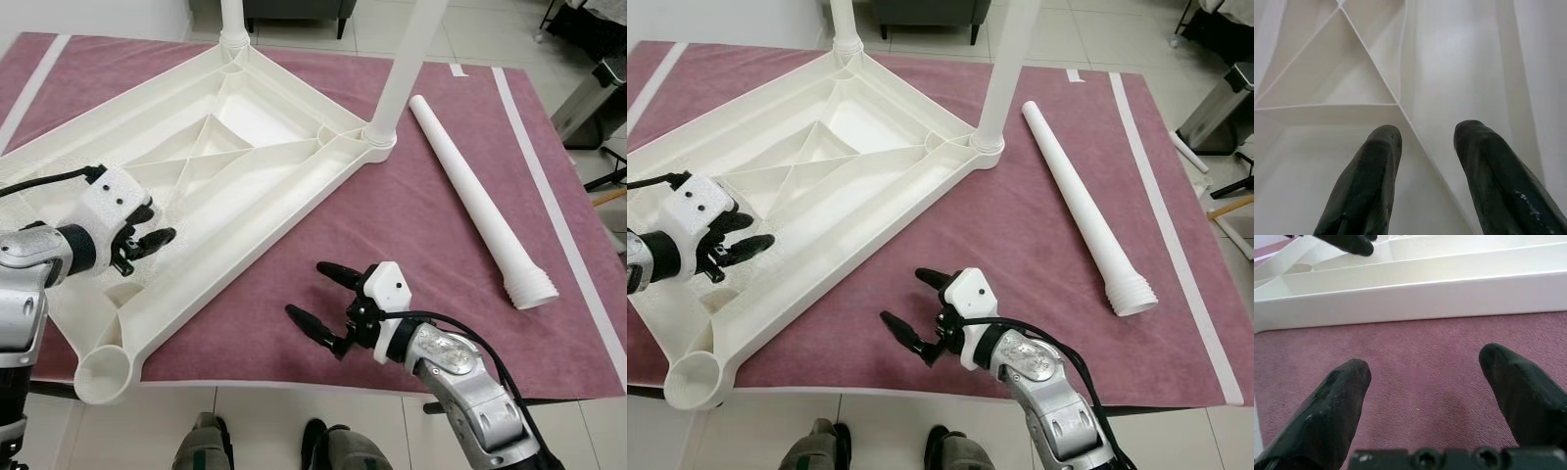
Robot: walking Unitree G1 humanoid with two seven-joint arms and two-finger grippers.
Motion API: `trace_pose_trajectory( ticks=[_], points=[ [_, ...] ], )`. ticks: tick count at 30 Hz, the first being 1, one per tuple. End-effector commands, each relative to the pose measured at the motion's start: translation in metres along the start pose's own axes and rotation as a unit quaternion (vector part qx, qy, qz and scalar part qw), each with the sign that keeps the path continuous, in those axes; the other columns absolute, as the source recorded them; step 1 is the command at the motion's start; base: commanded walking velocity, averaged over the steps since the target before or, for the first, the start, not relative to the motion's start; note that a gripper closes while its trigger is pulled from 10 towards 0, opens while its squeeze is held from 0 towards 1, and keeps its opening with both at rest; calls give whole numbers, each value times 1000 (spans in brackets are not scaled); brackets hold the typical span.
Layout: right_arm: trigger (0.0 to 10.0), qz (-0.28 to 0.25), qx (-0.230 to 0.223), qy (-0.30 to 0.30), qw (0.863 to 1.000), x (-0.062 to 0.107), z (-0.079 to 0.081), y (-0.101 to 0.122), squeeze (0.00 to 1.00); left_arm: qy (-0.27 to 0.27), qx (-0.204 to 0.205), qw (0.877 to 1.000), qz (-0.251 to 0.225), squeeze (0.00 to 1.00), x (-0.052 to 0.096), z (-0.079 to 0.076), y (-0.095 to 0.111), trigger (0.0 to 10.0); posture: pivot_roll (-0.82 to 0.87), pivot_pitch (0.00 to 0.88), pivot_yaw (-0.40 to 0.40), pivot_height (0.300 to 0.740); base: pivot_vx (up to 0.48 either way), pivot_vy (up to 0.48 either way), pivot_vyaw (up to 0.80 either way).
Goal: Building children table
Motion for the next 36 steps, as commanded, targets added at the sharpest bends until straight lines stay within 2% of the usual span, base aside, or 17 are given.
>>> trace_pose_trajectory(
  ticks=[1, 5, 7, 8, 13, 15, 20, 22, 24, 26, 27, 28, 31, 33, 36],
  points=[
    [10000, 5, -3, 3, 1000, 1, 1, -3, 0, 1, 21, 999, 28, 0, -6, -7, -15, 10000, 158, 190, -17, 740, 0, 0, 0],
    [10000, 5, -3, 2, 1000, 2, 1, -3, 0, -5, 25, 999, 31, 0, -8, -10, -17, 10000, 157, 190, -17, 740, 0, 0, 0],
    [10000, 6, -3, -1, 1000, 2, 0, -3, 0, -12, 41, 999, 15, 0, -11, -15, -12, 10000, 149, 188, -13, 740, 0, 0, 0],
    [10000, 6, -3, -2, 1000, 3, 0, -3, 0, 2, 45, 999, -16, 0, -11, -9, -1, 10000, 148, 187, -13, 740, 0, 0, 0],
    [10000, 6, -3, -3, 1000, 3, 0, -3, 0, 13, 47, 998, -38, 0, -10, -4, 8, 10000, 147, 186, -12, 740, 0, 0, 0],
    [10000, 2, -2, -6, 1000, 2, -1, -2, 0, 44, 48, 995, -71, 0, 0, 12, 24, 10000, 151, 181, -14, 740, 0, 0, 0],
    [10000, -18, -2, -20, 1000, -5, -3, 6, 0, 67, 52, 995, -60, 0, 12, 21, 23, 10000, 154, 178, -17, 740, 0, 0, 0],
    [10000, -26, -2, -24, 999, -8, -3, 10, 0, 66, 51, 995, -57, 0, 15, 19, 22, 10000, 156, 177, -21, 740, 0, 0, 0],
    [10000, -41, -5, -25, 999, -12, -2, 18, 0, 30, 41, 996, -72, 0, 25, 4, 26, 10000, 157, 175, -23, 740, 0, 0, 0],
    [10000, -43, -4, -24, 999, -13, -1, 19, 0, 19, 38, 996, -79, 0, 28, -1, 29, 10000, 157, 175, -23, 740, 0, 0, 0],
    [10000, -46, -3, -24, 999, -14, -1, 21, 0, 9, 37, 996, -81, 0, 29, -9, 32, 10000, 165, 173, -25, 740, 0, 0, 0],
    [10000, -50, -3, -24, 998, -16, -1, 23, 0, 4, 43, 996, -78, 0, 28, -16, 33, 10000, 173, 171, -26, 740, 0, 0, 0],
    [10000, -53, -3, -25, 998, -17, -2, 24, 0, 2, 47, 996, -76, 0, 25, -21, 34, 10000, 173, 171, -26, 740, 0, 0, 0],
    [10000, -60, -2, -26, 998, -22, -2, 27, 0, 5, 59, 996, -63, 0, 11, -32, 31, 10000, 174, 167, -31, 740, 0, 0, 0],
    [10000, -63, -2, -26, 998, -23, -2, 29, 0, 10, 65, 996, -58, 0, 4, -34, 29, 10000, 171, 167, -32, 740, 0, 0, 0]
  ],
)
Point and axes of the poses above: a point about 5 cm out from each wrist's last joint towards the gripper, its own x axis pointing back from the gripper into the wrist, its own y axis along the axis of the wrist's last joint, z = x × y, the point moved 6 cm from there along -x, pointing out of the wrist towards the gripper, and after that the axes turned 11 degrees about -x, right-handed, at the moved point
